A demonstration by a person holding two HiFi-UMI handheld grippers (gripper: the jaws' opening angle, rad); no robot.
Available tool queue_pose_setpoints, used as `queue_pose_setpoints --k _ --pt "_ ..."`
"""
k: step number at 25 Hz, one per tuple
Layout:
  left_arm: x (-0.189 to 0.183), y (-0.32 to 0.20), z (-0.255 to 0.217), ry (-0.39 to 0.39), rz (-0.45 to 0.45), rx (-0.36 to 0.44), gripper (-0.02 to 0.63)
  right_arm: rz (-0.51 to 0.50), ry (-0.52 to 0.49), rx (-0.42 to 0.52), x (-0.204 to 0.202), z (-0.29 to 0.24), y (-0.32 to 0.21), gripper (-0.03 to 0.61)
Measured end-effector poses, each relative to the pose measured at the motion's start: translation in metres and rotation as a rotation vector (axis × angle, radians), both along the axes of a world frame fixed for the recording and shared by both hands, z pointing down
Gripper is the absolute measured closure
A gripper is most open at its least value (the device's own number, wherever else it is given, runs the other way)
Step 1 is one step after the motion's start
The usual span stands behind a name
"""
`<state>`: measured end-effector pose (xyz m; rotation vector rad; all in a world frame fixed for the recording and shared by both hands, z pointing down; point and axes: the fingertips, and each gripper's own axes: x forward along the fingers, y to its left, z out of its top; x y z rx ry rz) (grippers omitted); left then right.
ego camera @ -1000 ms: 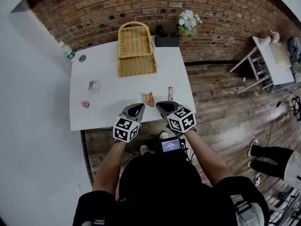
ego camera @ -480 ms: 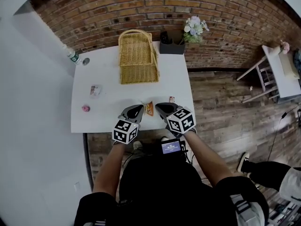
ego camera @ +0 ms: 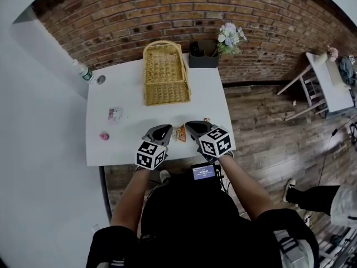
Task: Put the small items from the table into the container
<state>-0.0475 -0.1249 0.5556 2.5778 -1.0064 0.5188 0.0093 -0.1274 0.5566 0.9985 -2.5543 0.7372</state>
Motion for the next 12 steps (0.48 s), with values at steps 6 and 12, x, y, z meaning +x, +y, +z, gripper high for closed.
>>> queue_pose_setpoints --k 6,12 --pt "0.000 -0.005 0.001 -0.004 0.025 -0.003 0.604 0.039 0.010 -0.014 0.005 0.001 -0.004 0.565" --pt "0.007 -0.005 0.005 -0.003 0.042 -0.010 0.604 0.128 0.027 -0.051 0.024 0.010 -0.009 0.565"
